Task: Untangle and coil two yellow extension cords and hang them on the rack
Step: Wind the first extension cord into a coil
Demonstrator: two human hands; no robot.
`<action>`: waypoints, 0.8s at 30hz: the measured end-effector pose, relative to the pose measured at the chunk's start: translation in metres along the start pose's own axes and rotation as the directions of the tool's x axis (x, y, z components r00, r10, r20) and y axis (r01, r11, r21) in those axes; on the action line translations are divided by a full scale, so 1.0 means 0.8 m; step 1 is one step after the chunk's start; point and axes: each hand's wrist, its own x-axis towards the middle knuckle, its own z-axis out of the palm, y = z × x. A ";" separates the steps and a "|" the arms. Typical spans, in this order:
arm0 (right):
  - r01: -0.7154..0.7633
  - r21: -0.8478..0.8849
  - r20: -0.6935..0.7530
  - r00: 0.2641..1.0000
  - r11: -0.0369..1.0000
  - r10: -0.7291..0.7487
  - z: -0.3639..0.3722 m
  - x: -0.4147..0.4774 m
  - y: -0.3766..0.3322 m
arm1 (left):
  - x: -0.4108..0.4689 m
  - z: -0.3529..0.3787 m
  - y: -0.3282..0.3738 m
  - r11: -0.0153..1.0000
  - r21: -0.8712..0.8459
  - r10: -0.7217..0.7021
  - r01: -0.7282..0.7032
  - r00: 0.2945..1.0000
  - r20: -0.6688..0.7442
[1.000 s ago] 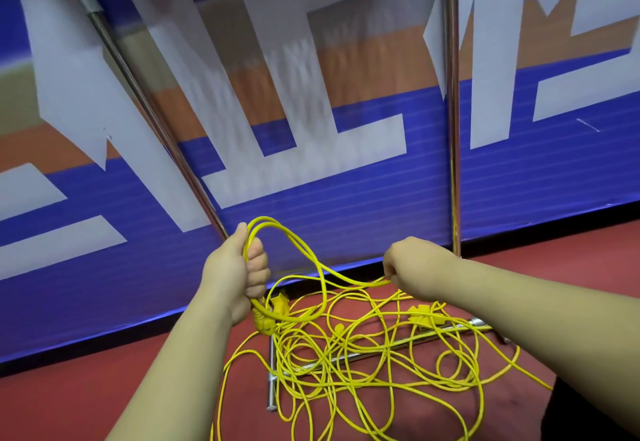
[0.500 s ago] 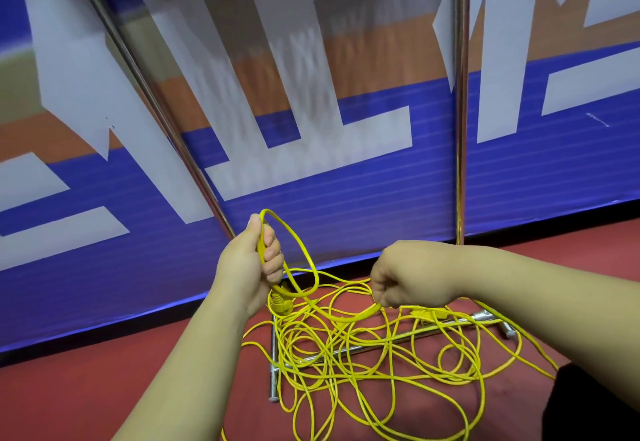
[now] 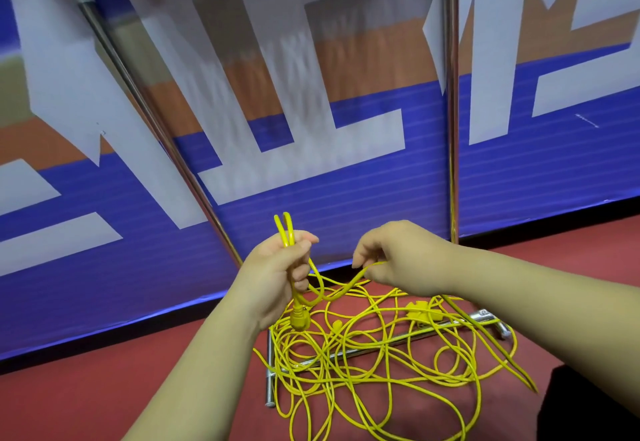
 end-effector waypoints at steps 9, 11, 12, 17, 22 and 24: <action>-0.033 0.436 -0.103 0.991 0.899 0.087 -0.018 0.001 -0.006 | 0.000 0.018 -0.017 0.963 0.267 -0.059 0.041 0.996 0.062; -0.038 0.458 -0.122 0.987 0.888 0.105 -0.020 0.001 -0.006 | -0.001 0.022 -0.017 0.947 0.319 -0.066 0.043 0.996 0.060; -0.037 0.470 -0.127 0.986 0.882 0.109 -0.021 0.001 -0.005 | -0.002 0.025 -0.018 0.936 0.350 -0.066 0.043 0.996 0.052; 0.011 0.534 -0.131 0.989 0.846 0.070 -0.026 -0.001 -0.002 | 0.002 0.024 -0.012 0.932 0.361 -0.024 -0.010 0.996 0.088; -0.081 0.762 0.048 0.996 0.643 0.069 -0.030 -0.006 0.010 | 0.007 0.004 0.014 0.995 0.048 0.079 -0.084 0.993 0.092; -0.107 0.786 0.061 0.994 0.609 0.095 -0.031 -0.006 0.017 | 0.008 -0.011 0.023 0.989 -0.088 0.127 -0.121 0.990 0.056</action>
